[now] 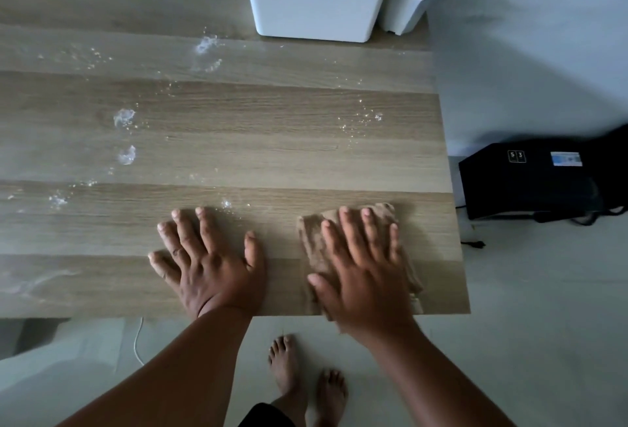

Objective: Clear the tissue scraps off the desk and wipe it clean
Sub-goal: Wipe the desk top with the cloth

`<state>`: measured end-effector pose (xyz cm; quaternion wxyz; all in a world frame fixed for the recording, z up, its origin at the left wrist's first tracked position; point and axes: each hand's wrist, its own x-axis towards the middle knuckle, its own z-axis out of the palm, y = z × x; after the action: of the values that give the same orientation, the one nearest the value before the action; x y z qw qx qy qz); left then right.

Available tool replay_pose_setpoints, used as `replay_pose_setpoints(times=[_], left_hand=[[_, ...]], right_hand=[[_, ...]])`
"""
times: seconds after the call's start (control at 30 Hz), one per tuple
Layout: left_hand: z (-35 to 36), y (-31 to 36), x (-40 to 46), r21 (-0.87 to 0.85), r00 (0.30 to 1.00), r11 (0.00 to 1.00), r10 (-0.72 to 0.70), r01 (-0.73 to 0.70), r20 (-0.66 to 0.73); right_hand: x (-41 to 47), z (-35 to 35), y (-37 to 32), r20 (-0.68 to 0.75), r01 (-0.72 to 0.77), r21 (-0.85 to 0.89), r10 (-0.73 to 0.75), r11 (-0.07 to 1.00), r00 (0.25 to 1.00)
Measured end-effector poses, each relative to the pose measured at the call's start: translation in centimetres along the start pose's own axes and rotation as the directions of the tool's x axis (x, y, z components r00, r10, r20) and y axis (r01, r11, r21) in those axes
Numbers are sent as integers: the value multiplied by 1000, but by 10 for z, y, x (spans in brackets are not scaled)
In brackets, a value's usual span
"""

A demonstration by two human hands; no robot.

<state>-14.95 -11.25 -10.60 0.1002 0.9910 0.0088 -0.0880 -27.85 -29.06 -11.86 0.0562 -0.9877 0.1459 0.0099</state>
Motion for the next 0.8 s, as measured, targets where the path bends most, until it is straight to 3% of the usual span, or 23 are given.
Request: replay_pose_setpoints(times=[0.17, 0.27, 0.33, 0.5, 0.63, 0.7, 0.8], left_hand=[[-1, 1, 0, -3, 1000, 1000, 3, -3, 3], [-3, 2, -1, 1, 1000, 1000, 2, -2, 21], [-4, 3, -1, 3, 1000, 1000, 8, -8, 27], [-6, 3, -1, 6, 999, 1000, 8, -8, 38], [-6, 3, -1, 16, 999, 1000, 1, -2, 48], [-6, 4, -1, 15, 999, 1000, -1, 0, 46], [-6, 4, -2, 12, 999, 1000, 0, 0, 37]], right_hand=[[16, -11, 63, 45, -224, -99, 229, 970, 972], [62, -14, 44, 40, -451, -96, 456, 887, 889], [89, -16, 22, 69, -516, -77, 521, 853, 851], [79, -11, -15, 40, -297, -31, 299, 954, 954], [25, -6, 12, -22, -17, 3, 18, 1000, 1000], [3, -7, 38, -37, -16, -3, 16, 1000, 999], [4, -13, 64, -18, -155, -48, 154, 987, 988]])
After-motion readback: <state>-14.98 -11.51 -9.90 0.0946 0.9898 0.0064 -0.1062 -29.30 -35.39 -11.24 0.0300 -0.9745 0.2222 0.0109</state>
